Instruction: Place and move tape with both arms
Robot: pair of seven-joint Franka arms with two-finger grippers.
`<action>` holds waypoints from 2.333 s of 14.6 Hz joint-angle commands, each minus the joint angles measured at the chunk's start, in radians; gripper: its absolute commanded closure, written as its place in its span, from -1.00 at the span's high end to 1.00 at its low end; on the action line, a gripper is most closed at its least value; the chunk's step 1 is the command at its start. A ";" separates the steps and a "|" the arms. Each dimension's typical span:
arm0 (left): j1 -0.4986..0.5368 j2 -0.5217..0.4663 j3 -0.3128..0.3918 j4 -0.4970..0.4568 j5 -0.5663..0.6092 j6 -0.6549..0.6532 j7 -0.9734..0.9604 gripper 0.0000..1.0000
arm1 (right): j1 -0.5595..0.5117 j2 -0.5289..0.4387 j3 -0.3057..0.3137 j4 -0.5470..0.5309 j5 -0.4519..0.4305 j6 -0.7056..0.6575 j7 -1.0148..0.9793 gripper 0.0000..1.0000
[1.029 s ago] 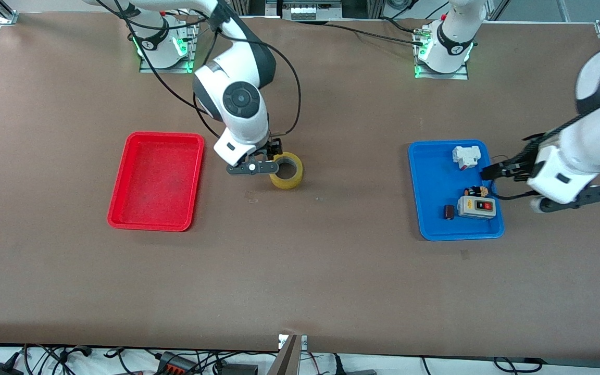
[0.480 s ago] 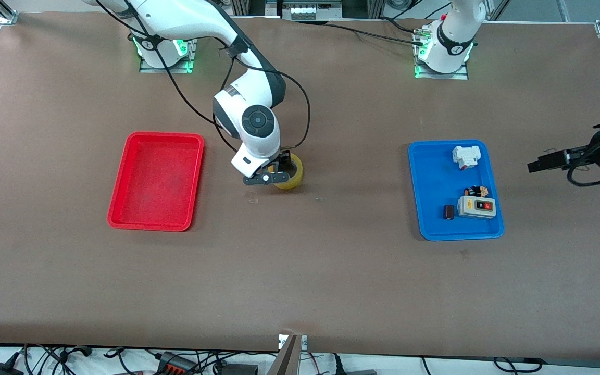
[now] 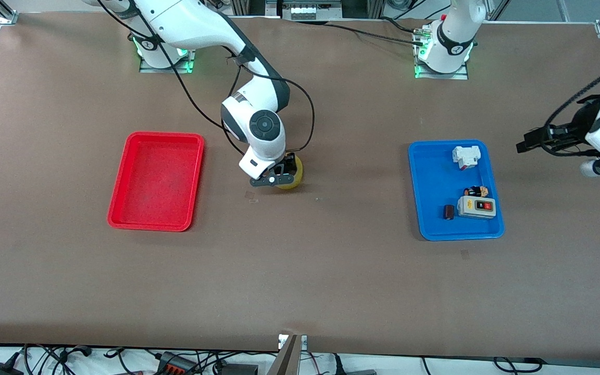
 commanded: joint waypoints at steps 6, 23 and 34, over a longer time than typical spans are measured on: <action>-0.037 -0.066 0.032 -0.015 -0.069 0.009 0.027 1.00 | 0.009 -0.012 -0.014 -0.003 -0.008 0.015 0.024 -0.70; -0.044 -0.039 -0.008 0.041 0.037 -0.019 0.033 1.00 | -0.471 -0.400 -0.019 -0.289 -0.010 -0.174 -0.367 -0.88; -0.031 -0.036 -0.008 0.045 0.031 -0.030 0.129 1.00 | -0.677 -0.387 -0.019 -0.535 -0.010 0.114 -0.619 -0.84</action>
